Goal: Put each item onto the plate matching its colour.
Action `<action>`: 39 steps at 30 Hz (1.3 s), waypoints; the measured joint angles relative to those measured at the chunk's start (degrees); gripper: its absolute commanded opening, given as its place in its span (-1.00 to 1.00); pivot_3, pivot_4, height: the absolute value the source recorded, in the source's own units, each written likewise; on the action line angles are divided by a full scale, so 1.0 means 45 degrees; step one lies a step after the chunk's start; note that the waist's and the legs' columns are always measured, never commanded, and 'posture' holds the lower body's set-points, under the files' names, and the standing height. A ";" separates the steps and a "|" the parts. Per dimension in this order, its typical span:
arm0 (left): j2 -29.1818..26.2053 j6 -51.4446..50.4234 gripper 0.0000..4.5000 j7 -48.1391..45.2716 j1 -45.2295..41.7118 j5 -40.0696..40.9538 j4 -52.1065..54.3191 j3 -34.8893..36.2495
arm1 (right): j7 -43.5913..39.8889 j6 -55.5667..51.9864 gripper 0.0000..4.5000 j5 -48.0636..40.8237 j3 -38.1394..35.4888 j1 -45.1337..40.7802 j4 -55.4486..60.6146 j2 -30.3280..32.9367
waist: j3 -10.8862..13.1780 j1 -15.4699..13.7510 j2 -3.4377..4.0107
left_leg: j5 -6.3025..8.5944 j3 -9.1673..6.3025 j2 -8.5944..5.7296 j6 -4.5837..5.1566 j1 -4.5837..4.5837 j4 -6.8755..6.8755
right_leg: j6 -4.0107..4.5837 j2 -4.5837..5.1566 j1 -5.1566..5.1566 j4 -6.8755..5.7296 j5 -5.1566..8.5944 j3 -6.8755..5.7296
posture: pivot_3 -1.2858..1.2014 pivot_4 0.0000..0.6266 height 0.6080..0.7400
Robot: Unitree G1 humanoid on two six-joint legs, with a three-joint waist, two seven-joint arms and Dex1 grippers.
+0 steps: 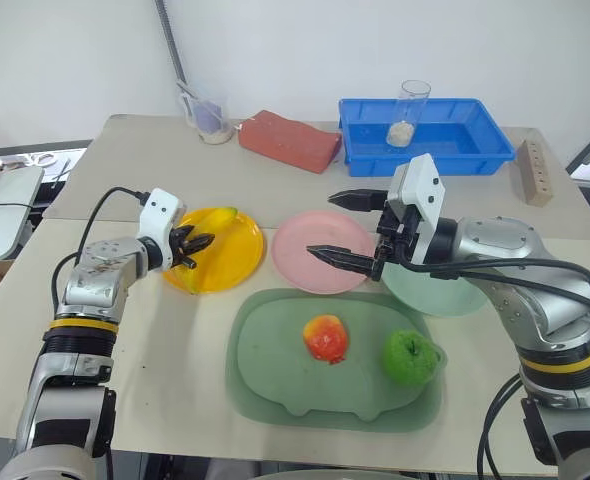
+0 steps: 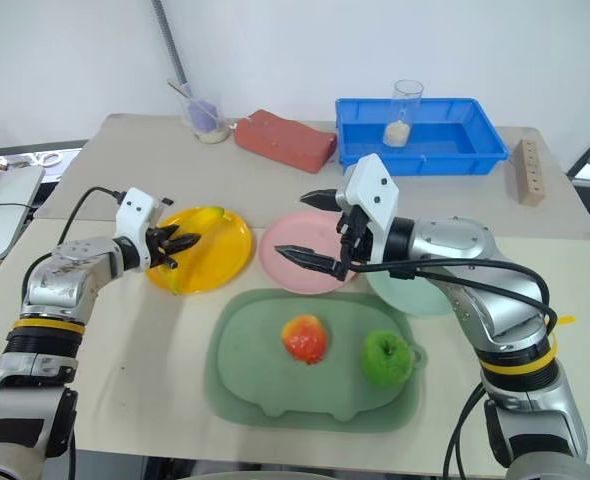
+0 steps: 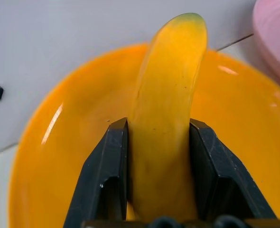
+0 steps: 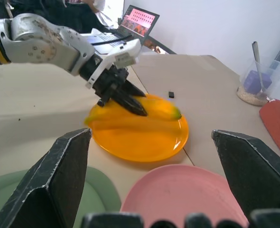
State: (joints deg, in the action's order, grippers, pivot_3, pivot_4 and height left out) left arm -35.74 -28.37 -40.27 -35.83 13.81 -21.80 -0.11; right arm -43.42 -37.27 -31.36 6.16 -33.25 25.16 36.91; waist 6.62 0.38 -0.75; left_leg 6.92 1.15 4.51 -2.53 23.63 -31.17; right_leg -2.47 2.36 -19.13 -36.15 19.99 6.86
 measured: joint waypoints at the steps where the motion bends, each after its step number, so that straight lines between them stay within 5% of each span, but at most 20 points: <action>1: -0.0002 0.0094 0.56 -0.0069 -0.0151 -0.0029 -0.0040 0.0040 | -0.0014 0.0000 1.00 0.0057 0.0000 0.0000 0.0000 0.0007 | -0.0001 -0.0017 0.0001 | 0.0000 0.0001 -0.0001 0.0000 -0.0007 -0.0005 | -0.0002 0.0001 -0.0006 0.0005 0.0000 0.0000 | 0.03 -0.52 1.00; 3: -0.0059 0.0325 0.99 -0.0322 -0.0375 -0.0050 -0.0045 0.0090 | -0.0069 -0.0001 1.00 0.0182 -0.0005 0.0007 0.0000 0.0178 | -0.0002 -0.0028 0.0003 | 0.0001 0.0002 -0.0001 -0.0001 -0.0017 -0.0006 | -0.0002 0.0002 -0.0005 0.0008 0.0000 0.0001 | 0.03 -0.52 1.00; 11: -0.1686 0.0397 0.99 -0.2762 -0.0332 0.0500 0.1082 0.0385 | -0.1013 -0.0319 1.00 0.0101 -0.0103 0.0643 0.0001 0.1372 | -0.0004 0.0070 0.0008 | 0.0000 0.0003 0.0002 0.0000 0.0010 0.0005 | -0.0001 0.0000 0.0016 -0.0001 0.0000 0.0004 | 0.03 -0.52 1.00; 15: -0.2870 0.0340 0.99 -0.5420 0.1184 0.1593 0.4624 0.0203 | -0.2705 -0.0534 1.00 -0.0315 0.0010 0.0966 0.0071 0.2672 | -0.0018 0.0081 0.0032 | 0.0002 0.0016 0.0007 0.0000 -0.0019 0.0012 | -0.0001 0.0006 0.0053 0.0022 0.0000 0.0007 | 0.03 -0.52 1.00; 20: -0.2836 0.1716 0.99 -0.7211 0.3159 0.1997 0.8176 -0.0894 | -0.4016 -0.0572 1.00 -0.0293 0.0943 0.1250 0.0276 0.3043 | -0.0014 0.0086 0.0027 | 0.0003 0.0019 0.0018 -0.0001 -0.0052 0.0007 | 0.0007 0.0005 0.0017 0.0024 0.0001 0.0008 | 0.03 -0.52 1.00; 39: -0.3057 0.3473 0.99 -0.8164 0.5322 0.2892 1.0435 -0.0842 | -0.5076 0.0930 1.00 0.3003 0.3915 0.0998 -0.0741 0.2094 | -0.0011 0.0069 0.0023 | 0.0014 0.0020 0.0024 0.0019 -0.0045 -0.0030 | 0.0006 0.0003 0.0015 0.0029 0.0004 0.0009 | 0.03 -0.52 1.00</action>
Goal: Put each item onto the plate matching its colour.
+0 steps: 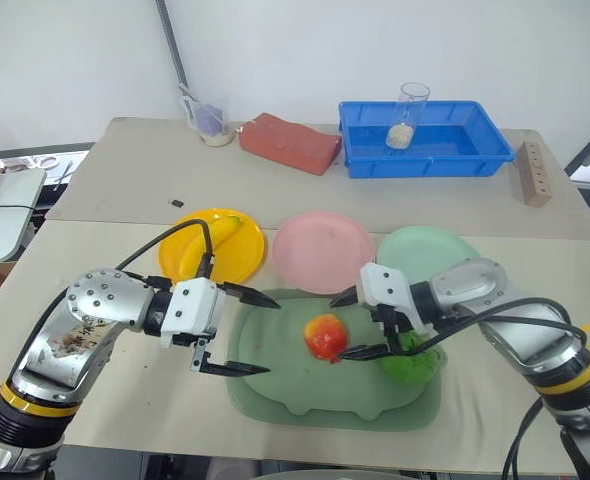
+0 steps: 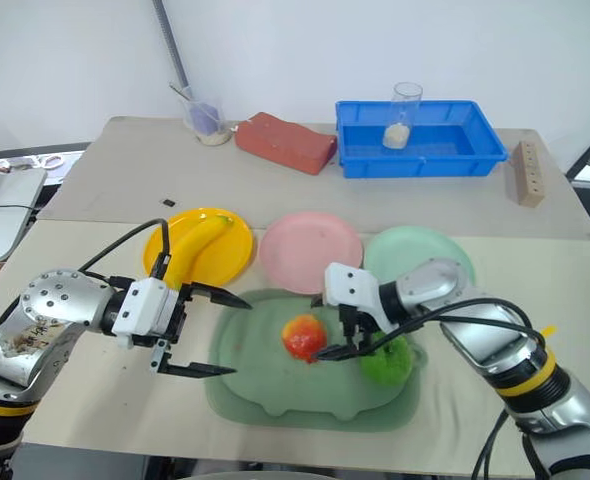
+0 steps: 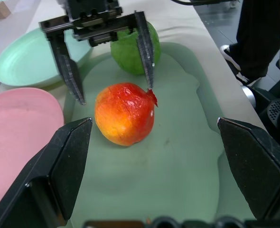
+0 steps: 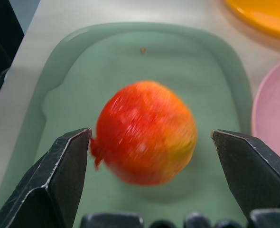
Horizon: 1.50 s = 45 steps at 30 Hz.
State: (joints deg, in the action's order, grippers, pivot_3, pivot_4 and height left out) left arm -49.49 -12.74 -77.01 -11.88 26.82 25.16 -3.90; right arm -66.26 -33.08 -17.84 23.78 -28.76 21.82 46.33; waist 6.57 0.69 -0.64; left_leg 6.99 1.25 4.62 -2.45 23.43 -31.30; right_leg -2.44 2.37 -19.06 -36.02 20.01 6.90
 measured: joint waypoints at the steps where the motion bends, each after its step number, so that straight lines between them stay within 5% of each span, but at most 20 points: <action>1: -0.0089 0.0013 0.99 -0.0011 0.0179 0.0004 0.0003 0.0086 | 0.0000 0.0000 1.00 0.0130 0.0065 -0.0016 -0.0037 -0.0127 | -0.0001 0.0010 0.0001 | 0.0000 0.0001 0.0001 0.0000 0.0000 0.0003 | 0.0000 -0.0001 -0.0002 0.0001 0.0000 0.0001 | 0.03 -0.52 1.00; 4: -0.0136 0.0024 0.99 -0.0014 0.0292 0.0003 0.0003 0.0091 | -0.0029 0.0041 1.00 0.0284 0.0121 -0.0016 -0.0180 -0.0309 | -0.0001 -0.0005 0.0001 | 0.0000 0.0002 0.0002 0.0001 0.0000 0.0003 | 0.0002 -0.0001 -0.0002 0.0000 0.0000 -0.0002 | 0.03 -0.52 1.00; 13: -0.0140 0.0034 1.00 0.0047 0.0354 -0.0034 0.0029 0.0091 | -0.0714 0.0691 -0.16 0.0682 0.0164 0.0011 -0.0469 -0.0332 | -0.0003 0.0009 0.0004 | 0.0001 0.0005 0.0002 0.0001 -0.0009 0.0002 | 0.0003 -0.0001 0.0003 -0.0001 0.0000 0.0001 | 0.03 -0.52 1.00; 18: -0.0137 0.0041 1.00 0.0173 0.0340 -0.0052 0.0017 0.0091 | -0.0840 0.0175 -0.21 0.0250 -0.0132 -0.0056 -0.0589 -0.0473 | -0.0001 0.0008 0.0001 | 0.0001 0.0006 0.0003 0.0001 -0.0005 0.0001 | 0.0003 -0.0001 0.0004 -0.0001 -0.0001 0.0002 | 0.03 -0.52 1.00; 25: -0.0040 -0.0587 1.00 0.0846 0.0005 0.0128 -0.0293 0.0181 | -0.0499 -0.1348 -0.21 -0.1036 -0.1818 -0.2123 -0.2127 -0.1147 | -0.0001 0.0018 0.0002 | 0.0002 0.0005 0.0003 0.0003 -0.0011 0.0007 | 0.0004 -0.0002 0.0001 -0.0006 -0.0001 0.0002 | 0.03 -0.52 1.00; 35: 0.1667 -0.3569 1.00 0.4198 -0.1865 0.1068 -0.2265 0.1322 | 0.2264 0.1270 -0.21 0.1838 -0.1839 -0.3856 -0.7735 -0.3468 | -0.0002 0.0006 0.0003 | 0.0005 0.0003 0.0000 0.0013 0.0026 -0.0015 | -0.0001 -0.0012 0.0007 -0.0038 -0.0003 0.0001 | 0.03 -0.52 1.00; 38: 0.1791 -0.3617 1.00 0.4573 -0.2162 0.1066 -0.2518 0.1418 | 0.2359 0.1404 0.44 0.2104 -0.1840 -0.4148 -0.8288 -0.3787 | -0.0004 0.0010 0.0007 | 0.0004 0.0002 0.0002 0.0012 0.0016 -0.0015 | 0.0000 -0.0016 0.0033 -0.0042 -0.0004 0.0001 | 0.03 -0.52 1.00; 42: 0.1790 -0.3650 1.00 0.4562 -0.2133 0.1068 -0.2510 0.1417 | 0.2241 0.1393 0.98 0.2163 -0.1958 -0.4456 -0.8487 -0.3803 | -0.0003 0.0001 0.0008 | 0.0004 0.0002 0.0003 0.0009 0.0010 -0.0014 | -0.0001 -0.0016 0.0016 -0.0039 -0.0004 -0.0003 | 0.03 -0.52 1.00; 45: 0.1790 -0.3650 1.00 0.4482 -0.1997 0.1068 -0.2451 0.1414 | 0.2128 0.1193 0.98 0.2039 -0.2253 -0.4509 -0.8428 -0.3743 | -0.0003 -0.0002 0.0008 | 0.0004 0.0003 0.0002 0.0008 0.0008 -0.0009 | -0.0001 -0.0016 0.0009 -0.0036 -0.0004 -0.0003 | 0.03 -0.52 1.00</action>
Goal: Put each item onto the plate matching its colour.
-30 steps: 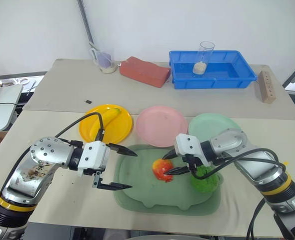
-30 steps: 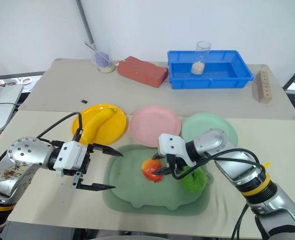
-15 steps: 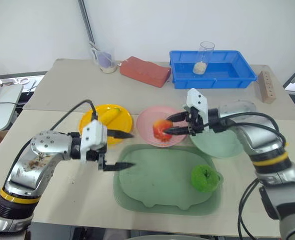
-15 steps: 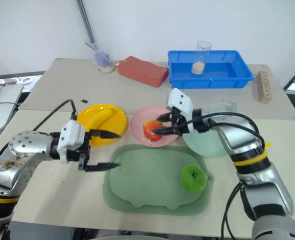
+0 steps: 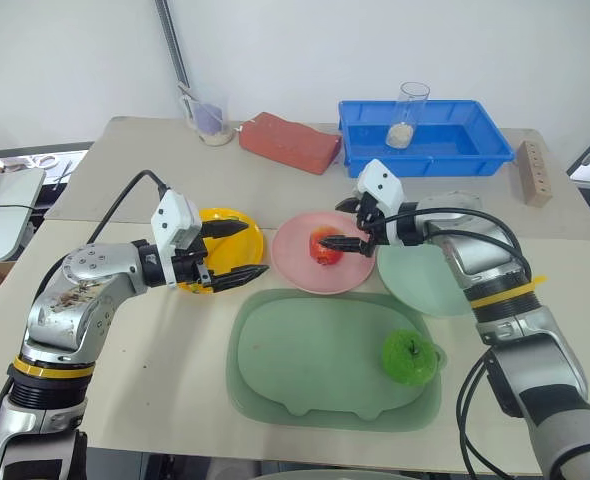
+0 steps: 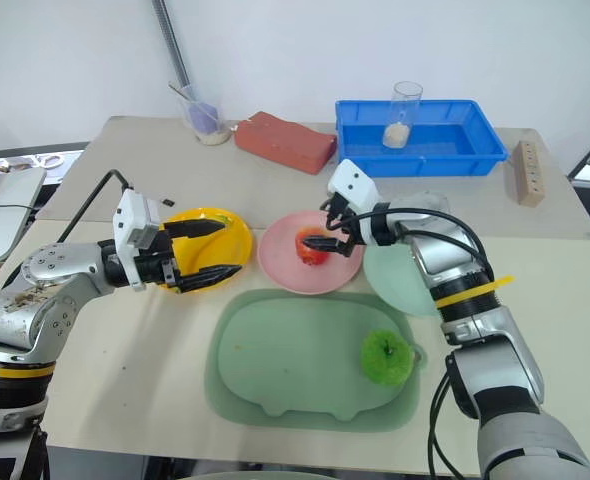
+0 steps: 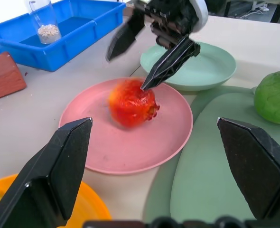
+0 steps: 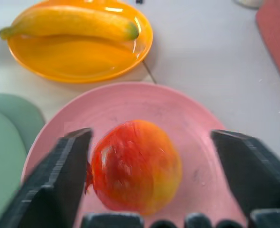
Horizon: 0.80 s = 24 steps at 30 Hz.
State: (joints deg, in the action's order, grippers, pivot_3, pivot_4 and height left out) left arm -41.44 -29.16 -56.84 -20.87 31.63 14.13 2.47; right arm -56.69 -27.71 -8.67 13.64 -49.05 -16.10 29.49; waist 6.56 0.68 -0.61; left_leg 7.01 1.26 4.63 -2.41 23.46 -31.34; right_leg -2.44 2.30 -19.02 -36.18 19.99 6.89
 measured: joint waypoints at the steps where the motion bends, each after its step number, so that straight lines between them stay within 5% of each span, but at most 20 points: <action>1: 0.0000 -0.0006 1.00 -0.0023 0.0090 0.0002 0.0052 -0.0001 | -0.0110 -0.0133 0.98 -0.0147 -0.0145 0.0002 0.0104 0.0116 | 0.0001 -0.0006 0.0001 | -0.0001 0.0000 0.0000 -0.0001 0.0010 0.0001 | 0.0000 0.0000 0.0006 -0.0001 0.0000 0.0001 | 0.03 -0.52 1.00; 7: -0.0169 0.0115 1.00 -0.0626 0.0356 -0.0012 0.0344 -0.0221 | -0.2214 -0.1492 0.98 -0.1782 -0.1291 0.1048 0.3013 0.2850 | 0.0004 -0.0172 0.0005 | 0.0002 0.0001 0.0000 -0.0003 0.0002 0.0006 | -0.0001 0.0001 0.0005 0.0038 0.0001 -0.0004 | 0.03 -0.52 1.00; 15: -0.0798 0.1693 1.00 -0.3038 0.1002 -0.0276 0.1796 -0.1371 | -0.5267 -0.2571 0.98 -0.4022 -0.2928 0.6445 0.7678 0.7407 | -0.0001 -0.0024 0.0021 | 0.0003 0.0001 0.0001 -0.0003 -0.0038 0.0010 | 0.0002 0.0006 0.0047 0.0061 0.0004 0.0010 | 0.03 -0.52 1.00; 24: -0.0497 0.3174 1.00 -0.3972 0.0840 -0.0861 0.2143 -0.2427 | -0.3897 -0.2661 0.98 -0.4650 -0.3545 0.8932 0.9643 0.7266 | 0.0019 0.0014 0.0000 | 0.0020 -0.0002 0.0000 0.0019 -0.0031 -0.0045 | -0.0003 0.0008 0.0118 0.0078 0.0008 0.0006 | 0.03 -0.52 1.00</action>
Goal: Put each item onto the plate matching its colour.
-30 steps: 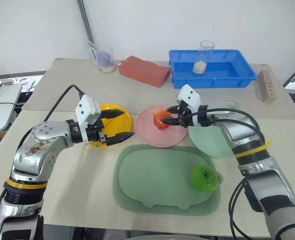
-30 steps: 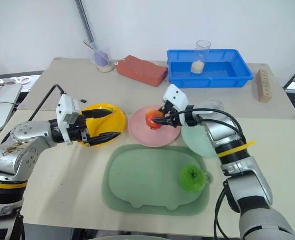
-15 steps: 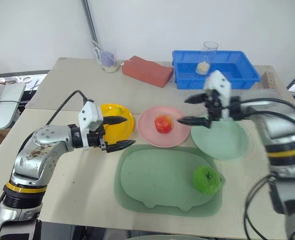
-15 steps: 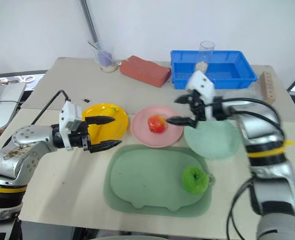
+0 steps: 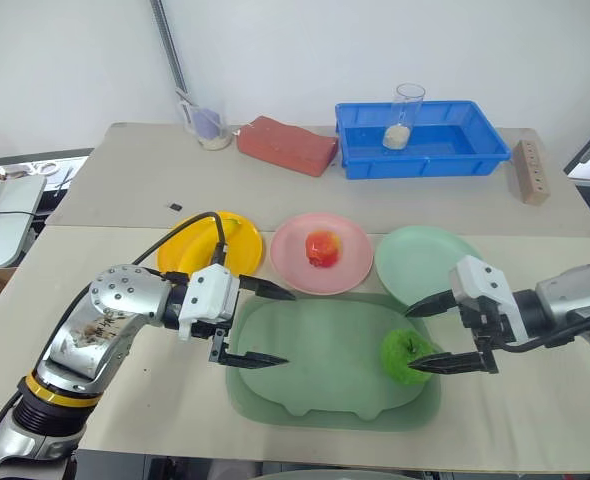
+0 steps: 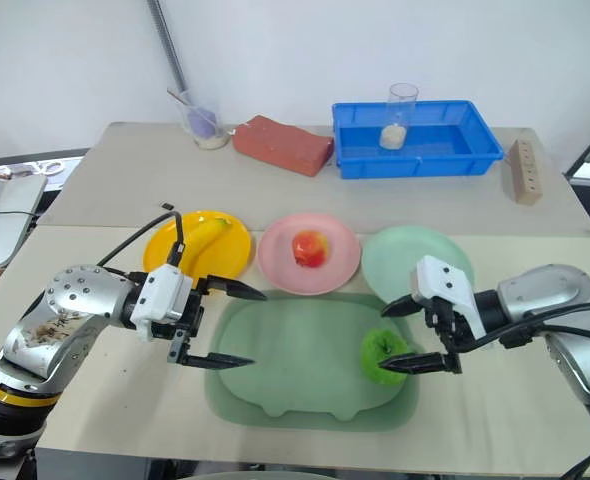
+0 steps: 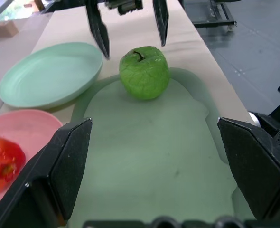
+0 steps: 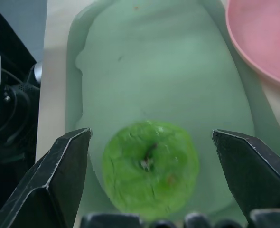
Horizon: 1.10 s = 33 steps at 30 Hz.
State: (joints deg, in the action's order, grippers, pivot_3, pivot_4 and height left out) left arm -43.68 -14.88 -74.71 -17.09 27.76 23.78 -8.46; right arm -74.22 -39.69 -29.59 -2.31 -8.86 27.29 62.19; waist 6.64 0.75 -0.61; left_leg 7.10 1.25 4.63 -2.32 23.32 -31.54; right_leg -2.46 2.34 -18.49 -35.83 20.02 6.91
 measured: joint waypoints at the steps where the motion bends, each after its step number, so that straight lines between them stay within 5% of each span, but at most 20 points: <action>1: 0.0008 0.0005 1.00 -0.0002 -0.0029 -0.0007 0.0001 -0.0030 | 0.0118 0.0022 0.98 0.0030 -0.0012 0.0129 0.0060 0.0011 | 0.0001 -0.0020 0.0000 | 0.0024 -0.0003 0.0001 0.0028 0.0000 -0.0035 | -0.0003 0.0001 -0.0018 0.0006 0.0002 -0.0005 | 0.03 -0.52 1.00; 15: 0.0017 -0.0032 1.00 0.0256 0.0297 -0.0101 0.0344 -0.0046 | 0.0982 0.1194 0.98 0.1271 0.0536 0.1134 0.0089 -0.0147 | 0.0002 0.0019 -0.0002 | 0.0076 0.0000 -0.0005 0.0079 -0.0014 -0.0080 | -0.0020 0.0015 0.0029 0.0016 0.0015 -0.0003 | 0.03 -0.52 1.00; 20: 0.0013 -0.0051 1.00 0.0369 0.0416 -0.0099 0.0411 -0.0042 | 0.0835 0.1841 0.36 0.1544 0.0760 0.1118 -0.0133 -0.0124 | 0.0002 -0.0014 -0.0003 | 0.0076 0.0001 -0.0007 0.0079 -0.0014 -0.0087 | -0.0022 0.0019 0.0034 0.0018 0.0016 -0.0005 | 0.03 -0.52 1.00; 22: 0.0014 -0.0051 1.00 0.0471 0.0444 -0.0099 0.0417 -0.0036 | 0.0764 0.1873 0.28 0.1521 0.0760 0.1053 -0.0227 -0.0120 | 0.0002 -0.0008 -0.0002 | 0.0076 0.0000 -0.0007 0.0079 -0.0015 -0.0086 | -0.0021 0.0018 0.0035 0.0017 0.0015 -0.0004 | 0.03 -0.52 1.00; 29: 0.0157 -0.0069 1.00 0.0811 0.0188 -0.0096 0.0237 0.0185 | 0.1382 0.0135 0.27 -0.0010 -0.0319 -0.0965 -0.1173 -0.0527 | 0.0005 0.0012 -0.0005 | 0.0076 -0.0002 -0.0006 0.0080 -0.0018 -0.0090 | -0.0016 0.0016 0.0045 0.0013 0.0011 -0.0005 | 0.03 -0.52 1.00; 33: 0.1578 -0.0173 1.00 0.2272 -0.1063 -0.0091 -0.0452 0.0518 | 0.3291 -0.0771 0.27 -0.0442 -0.1487 -0.3166 -0.3357 -0.1579 | 0.0008 -0.0086 -0.0012 | 0.0076 -0.0010 -0.0021 0.0081 -0.0012 -0.0100 | -0.0020 0.0019 0.0052 0.0020 0.0012 -0.0004 | 0.03 -0.52 1.00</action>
State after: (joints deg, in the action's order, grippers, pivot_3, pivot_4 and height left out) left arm -36.58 -15.66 -64.49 -21.87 27.34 21.74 -6.13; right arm -59.41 -43.16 -31.58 -9.01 -23.10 12.18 55.08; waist 6.68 0.36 -0.67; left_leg 7.44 1.21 4.53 -1.96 23.27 -31.99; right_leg -2.54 2.42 -18.25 -35.74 20.08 6.89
